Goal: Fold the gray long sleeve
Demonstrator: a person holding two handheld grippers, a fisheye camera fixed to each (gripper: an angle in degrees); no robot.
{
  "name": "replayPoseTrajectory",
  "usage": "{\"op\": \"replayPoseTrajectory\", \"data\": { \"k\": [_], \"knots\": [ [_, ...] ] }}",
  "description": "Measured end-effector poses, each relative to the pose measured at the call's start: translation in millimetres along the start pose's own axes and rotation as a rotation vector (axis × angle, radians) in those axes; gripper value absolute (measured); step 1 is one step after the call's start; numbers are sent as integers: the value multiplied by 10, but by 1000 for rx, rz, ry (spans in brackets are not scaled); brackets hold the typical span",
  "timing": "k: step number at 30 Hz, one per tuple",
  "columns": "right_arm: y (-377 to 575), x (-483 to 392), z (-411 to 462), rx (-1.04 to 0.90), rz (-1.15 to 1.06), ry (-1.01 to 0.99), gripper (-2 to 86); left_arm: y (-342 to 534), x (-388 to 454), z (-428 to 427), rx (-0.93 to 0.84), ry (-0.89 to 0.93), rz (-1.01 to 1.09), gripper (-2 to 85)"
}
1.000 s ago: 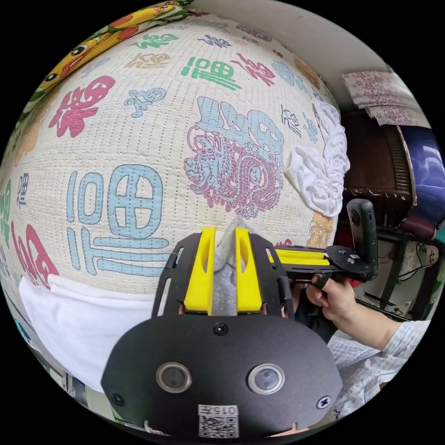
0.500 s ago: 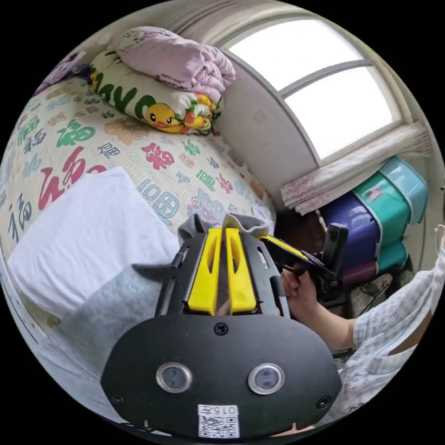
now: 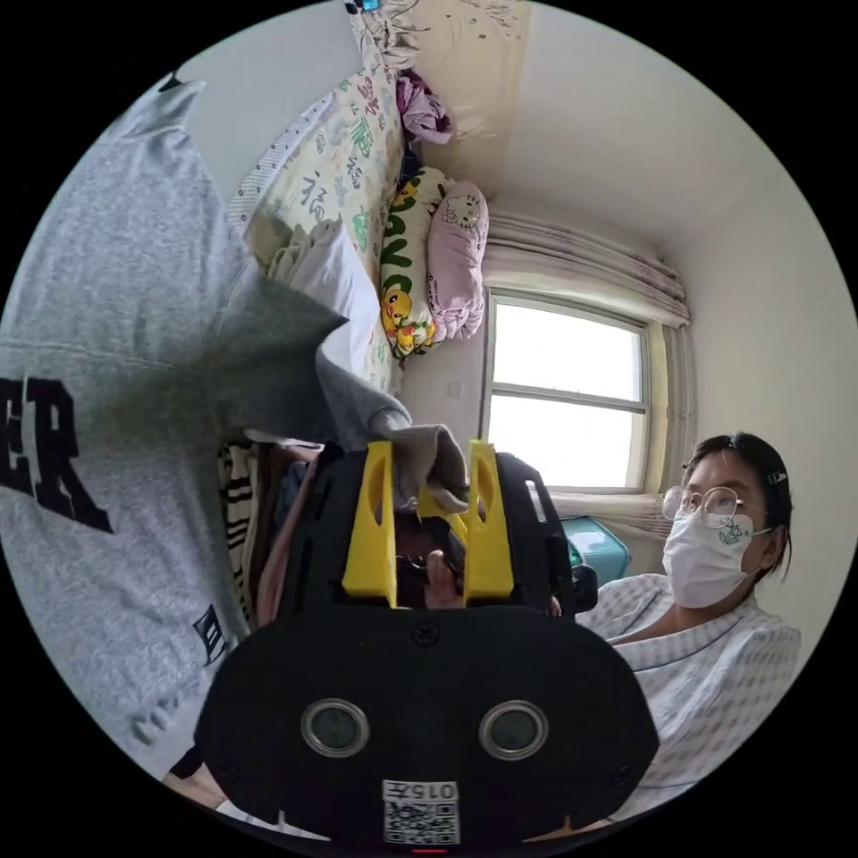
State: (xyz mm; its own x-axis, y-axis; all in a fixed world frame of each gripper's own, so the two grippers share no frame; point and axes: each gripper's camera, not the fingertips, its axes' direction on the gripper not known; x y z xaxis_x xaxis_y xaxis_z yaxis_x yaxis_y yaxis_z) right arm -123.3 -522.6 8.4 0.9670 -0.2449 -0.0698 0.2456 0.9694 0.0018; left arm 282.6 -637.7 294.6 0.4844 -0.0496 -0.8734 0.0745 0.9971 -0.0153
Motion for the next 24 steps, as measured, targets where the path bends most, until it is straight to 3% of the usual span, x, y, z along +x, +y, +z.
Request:
{"op": "replayPoseTrajectory", "data": {
  "k": [3, 15, 20, 24],
  "knots": [
    [-112, -588, 243, -50, -21, -58, 45, 191, -284, -640, 33, -21, -30, 11],
    [-585, -2517, 1255, -299, -4, -421, 48, 1104, -1051, -3049, 75, -253, -161, -2],
    [-697, -2682, 1715, -401, -22, -477, 49, 1213, -1382, -3494, 77, -252, -200, -2],
    [-649, -2330, 2125, -506, 107, -615, 54, 1203, -1625, -3574, 7, -258, -195, -1]
  ]
}}
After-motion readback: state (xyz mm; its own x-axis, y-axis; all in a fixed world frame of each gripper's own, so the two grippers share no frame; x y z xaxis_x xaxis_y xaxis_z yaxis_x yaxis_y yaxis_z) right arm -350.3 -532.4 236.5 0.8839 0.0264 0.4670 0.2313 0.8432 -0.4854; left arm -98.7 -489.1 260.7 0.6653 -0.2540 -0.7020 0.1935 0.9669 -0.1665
